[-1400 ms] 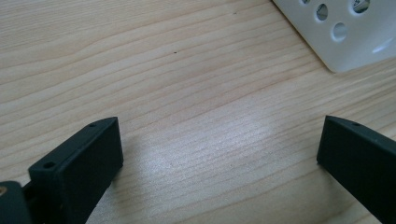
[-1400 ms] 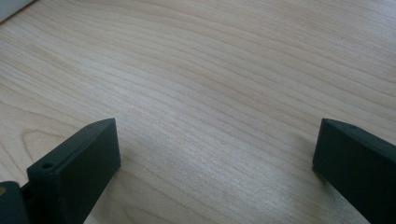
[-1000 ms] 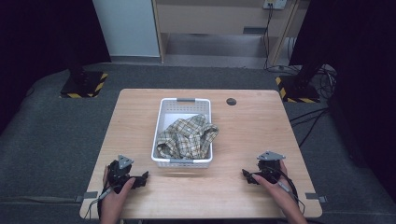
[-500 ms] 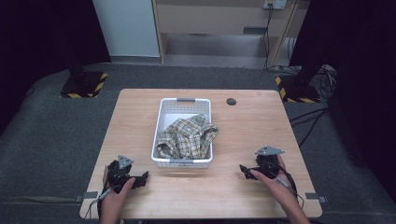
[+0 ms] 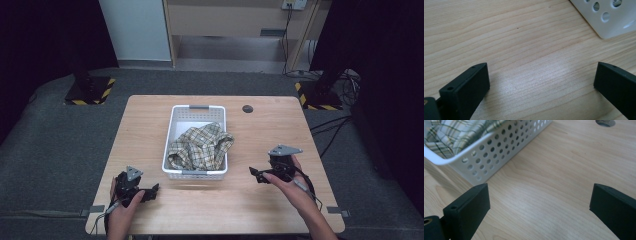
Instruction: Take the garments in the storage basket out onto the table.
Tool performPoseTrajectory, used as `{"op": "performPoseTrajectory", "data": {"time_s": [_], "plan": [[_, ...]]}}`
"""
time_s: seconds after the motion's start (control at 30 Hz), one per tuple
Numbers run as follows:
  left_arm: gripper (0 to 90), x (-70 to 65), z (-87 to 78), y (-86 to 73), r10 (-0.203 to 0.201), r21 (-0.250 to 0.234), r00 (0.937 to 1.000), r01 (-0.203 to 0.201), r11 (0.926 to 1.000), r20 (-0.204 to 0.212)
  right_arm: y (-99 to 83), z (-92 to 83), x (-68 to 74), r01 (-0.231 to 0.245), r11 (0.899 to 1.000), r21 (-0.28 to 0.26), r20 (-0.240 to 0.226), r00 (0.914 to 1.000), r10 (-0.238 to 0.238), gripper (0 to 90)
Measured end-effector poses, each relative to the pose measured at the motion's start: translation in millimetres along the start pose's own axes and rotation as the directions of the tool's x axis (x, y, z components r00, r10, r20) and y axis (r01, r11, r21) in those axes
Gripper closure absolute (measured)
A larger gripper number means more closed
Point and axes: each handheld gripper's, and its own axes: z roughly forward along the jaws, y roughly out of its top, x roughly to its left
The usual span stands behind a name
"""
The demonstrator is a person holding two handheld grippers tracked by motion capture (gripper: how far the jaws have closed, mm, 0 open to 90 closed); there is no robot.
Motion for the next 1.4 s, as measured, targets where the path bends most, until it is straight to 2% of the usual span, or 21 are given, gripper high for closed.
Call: {"op": "performPoseTrajectory", "data": {"time_s": [0.4,0.67,0.97,1.4], "plan": [[0.0,0.0,0.0,0.0,0.0,0.0,1.0,0.0,1.0,0.0,31.3,-0.6,15.0,0.027,0.999,-0.021,-0.037,0.9989,-0.027,3.0],[0.0,0.0,0.0,0.0,0.0,0.0,1.0,0.0,1.0,0.0,53.9,3.9,31.1,0.056,0.998,-0.034,-0.062,0.9964,-0.058,2.8],[0.0,0.0,0.0,0.0,0.0,0.0,1.0,0.0,1.0,0.0,82.1,17.6,55.5,0.087,0.995,-0.04,-0.109,0.9899,-0.091,2.8],[0.0,0.0,0.0,0.0,0.001,0.0,1.0,-0.001,1.0,0.0,100.9,42.8,74.6,0.11,0.994,-0.026,-0.142,0.9834,-0.113,2.7]]}}
